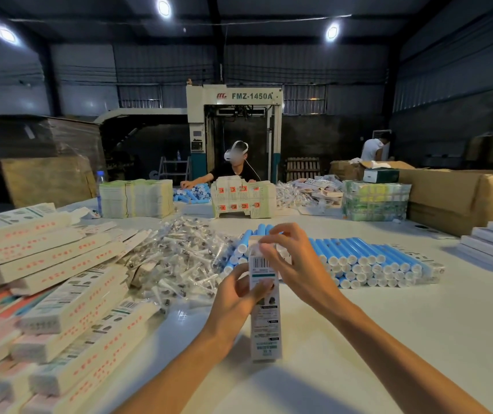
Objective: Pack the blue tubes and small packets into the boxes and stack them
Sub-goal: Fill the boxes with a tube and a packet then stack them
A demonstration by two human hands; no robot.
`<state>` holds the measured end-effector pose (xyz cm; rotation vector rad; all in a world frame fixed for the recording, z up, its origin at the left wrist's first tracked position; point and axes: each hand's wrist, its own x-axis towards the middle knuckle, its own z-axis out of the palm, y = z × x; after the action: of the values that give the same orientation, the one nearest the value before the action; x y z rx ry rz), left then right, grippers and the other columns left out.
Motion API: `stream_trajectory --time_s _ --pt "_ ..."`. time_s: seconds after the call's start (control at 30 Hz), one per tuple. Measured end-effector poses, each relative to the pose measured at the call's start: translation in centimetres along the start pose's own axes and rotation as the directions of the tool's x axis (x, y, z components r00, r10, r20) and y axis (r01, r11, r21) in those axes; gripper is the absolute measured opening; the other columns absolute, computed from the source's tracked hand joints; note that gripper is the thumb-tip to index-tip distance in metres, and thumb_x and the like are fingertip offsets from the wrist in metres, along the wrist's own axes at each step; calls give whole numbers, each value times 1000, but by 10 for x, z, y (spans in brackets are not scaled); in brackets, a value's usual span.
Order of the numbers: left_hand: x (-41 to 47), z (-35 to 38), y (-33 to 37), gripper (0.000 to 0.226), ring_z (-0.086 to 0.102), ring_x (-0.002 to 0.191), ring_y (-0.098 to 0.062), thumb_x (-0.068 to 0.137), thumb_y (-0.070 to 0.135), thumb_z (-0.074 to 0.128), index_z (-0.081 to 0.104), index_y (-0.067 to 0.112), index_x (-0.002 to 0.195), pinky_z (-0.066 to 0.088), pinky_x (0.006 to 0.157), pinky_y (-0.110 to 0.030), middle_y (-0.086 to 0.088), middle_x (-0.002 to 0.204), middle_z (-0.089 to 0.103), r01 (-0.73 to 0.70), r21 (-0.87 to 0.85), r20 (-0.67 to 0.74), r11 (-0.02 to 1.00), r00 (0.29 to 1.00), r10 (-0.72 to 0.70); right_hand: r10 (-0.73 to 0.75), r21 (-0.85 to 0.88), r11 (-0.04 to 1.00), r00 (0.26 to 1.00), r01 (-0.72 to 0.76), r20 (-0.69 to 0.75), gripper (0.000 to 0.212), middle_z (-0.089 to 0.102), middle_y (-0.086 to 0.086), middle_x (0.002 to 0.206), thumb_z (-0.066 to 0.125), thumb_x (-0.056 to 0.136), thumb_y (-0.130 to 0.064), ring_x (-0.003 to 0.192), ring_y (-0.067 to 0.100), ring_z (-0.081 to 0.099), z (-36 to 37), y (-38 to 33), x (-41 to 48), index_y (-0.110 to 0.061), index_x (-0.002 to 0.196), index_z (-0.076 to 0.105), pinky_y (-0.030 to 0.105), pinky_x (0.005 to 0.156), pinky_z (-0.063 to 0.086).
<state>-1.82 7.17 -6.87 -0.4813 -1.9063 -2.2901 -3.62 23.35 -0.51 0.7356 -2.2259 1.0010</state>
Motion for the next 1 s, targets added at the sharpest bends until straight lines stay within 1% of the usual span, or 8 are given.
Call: stream_trajectory --time_s 0.13,0.27,0.4,0.57,0.7,0.8,0.93,1.0 --pt "-3 3 4 57 78 103 -26 98 7 71 43 26 144 61 80 -27 -13 114 80 -77 -33 7 996 997 77 118 281 957 978 -66 -171 17 60 -15 121 60 105 -27 111 7 62 3 17 -22 -32 121 60 16 83 49" --pt "-6 2 5 73 77 106 -26 102 4 67 31 42 152 60 84 -26 -12 117 79 -154 17 35 988 988 154 122 446 890 992 -94 -35 36 70 -11 119 68 100 -29 109 17 68 10 25 -35 -33 133 54 25 87 56" --pt "-2 -3 4 63 73 117 -29 103 9 68 44 39 152 59 93 -29 -10 125 77 -187 77 86 979 980 181 74 447 892 997 -69 6 40 66 -9 129 68 101 -25 114 21 67 17 26 -38 -32 139 59 34 92 58" --pt "3 -8 2 56 72 120 -26 101 25 74 49 36 150 60 99 -37 -6 127 75 -247 232 95 941 968 231 75 498 862 996 -92 54 27 61 -3 127 68 101 -19 117 19 65 12 30 -35 -24 127 65 35 96 57" --pt "6 -11 3 56 72 118 -18 98 35 76 52 38 148 61 97 -33 3 125 75 -288 333 85 898 958 275 63 480 871 993 -103 99 23 60 -7 126 67 101 -27 118 12 63 8 30 -33 -28 123 63 29 94 56" --pt "5 -12 5 55 73 117 -16 97 36 77 53 41 147 62 92 -31 6 125 75 -280 329 95 902 960 264 94 510 849 990 -135 106 22 64 -10 129 61 103 -40 119 10 65 6 25 -31 -33 124 61 33 95 59" --pt "4 -9 8 52 72 118 -14 98 30 77 54 39 144 60 96 -30 8 125 74 -292 348 102 891 956 273 157 560 813 986 -158 51 23 76 -3 113 56 106 -34 99 19 74 -6 17 -12 -26 126 48 32 77 62" --pt "3 -7 10 49 72 117 -14 98 31 77 56 40 141 59 96 -28 8 125 74 -299 345 108 890 954 279 120 498 854 988 -151 95 16 78 -3 107 57 106 -23 96 15 75 -11 15 2 -22 122 53 27 72 61"
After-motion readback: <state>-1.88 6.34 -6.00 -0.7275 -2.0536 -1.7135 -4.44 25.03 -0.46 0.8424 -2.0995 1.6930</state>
